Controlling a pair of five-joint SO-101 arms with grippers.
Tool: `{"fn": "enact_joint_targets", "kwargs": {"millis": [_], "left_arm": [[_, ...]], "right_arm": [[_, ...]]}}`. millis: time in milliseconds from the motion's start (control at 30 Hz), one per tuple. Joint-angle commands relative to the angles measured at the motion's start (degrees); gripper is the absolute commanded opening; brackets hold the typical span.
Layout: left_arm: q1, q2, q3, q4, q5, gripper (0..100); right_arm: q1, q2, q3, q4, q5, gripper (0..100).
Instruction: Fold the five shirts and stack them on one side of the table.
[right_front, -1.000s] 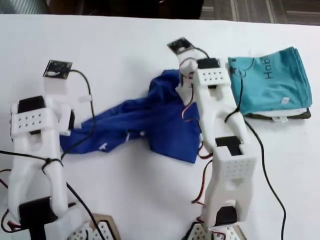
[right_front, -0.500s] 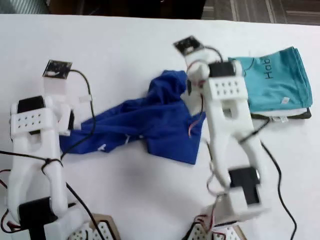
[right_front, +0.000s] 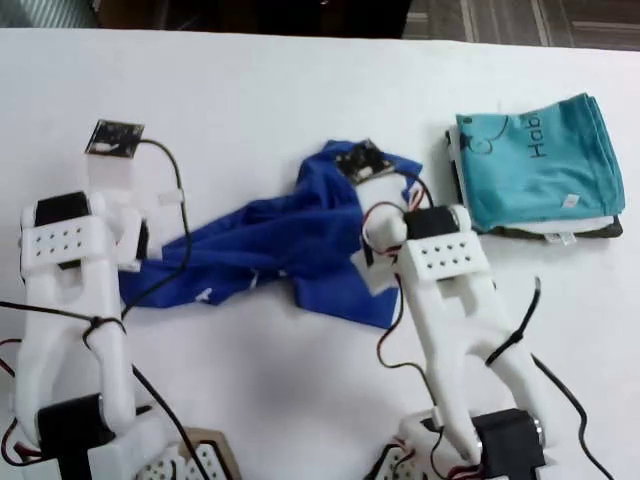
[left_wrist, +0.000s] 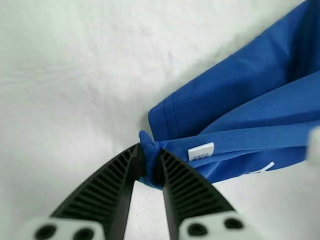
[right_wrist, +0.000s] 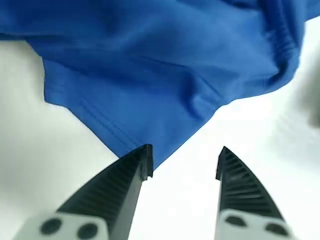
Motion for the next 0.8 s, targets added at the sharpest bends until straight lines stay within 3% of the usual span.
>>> {"fn": "enact_joint_targets", "kwargs": {"millis": [0,300,500,767], "left_arm": [[0.26,-2.11,-0.13,-0.53,0.18,3],[0.26,-2.11,-0.13,-0.53,0.18,3],[0.26,-2.11,-0.13,-0.53,0.18,3],[0.26,-2.11,-0.13,-0.53,0.18,3]], "right_arm": [[0.22,-2.68,2.64,-2.07,-0.44,20.8],[-0.04,-2.68,14.24,-12.35,-0.53,21.1],[-0.22,-0.13,14.51,-12.44,-7.38,21.2],[-0.40,11.74,9.05,-10.07,-8.18,21.2]]}}
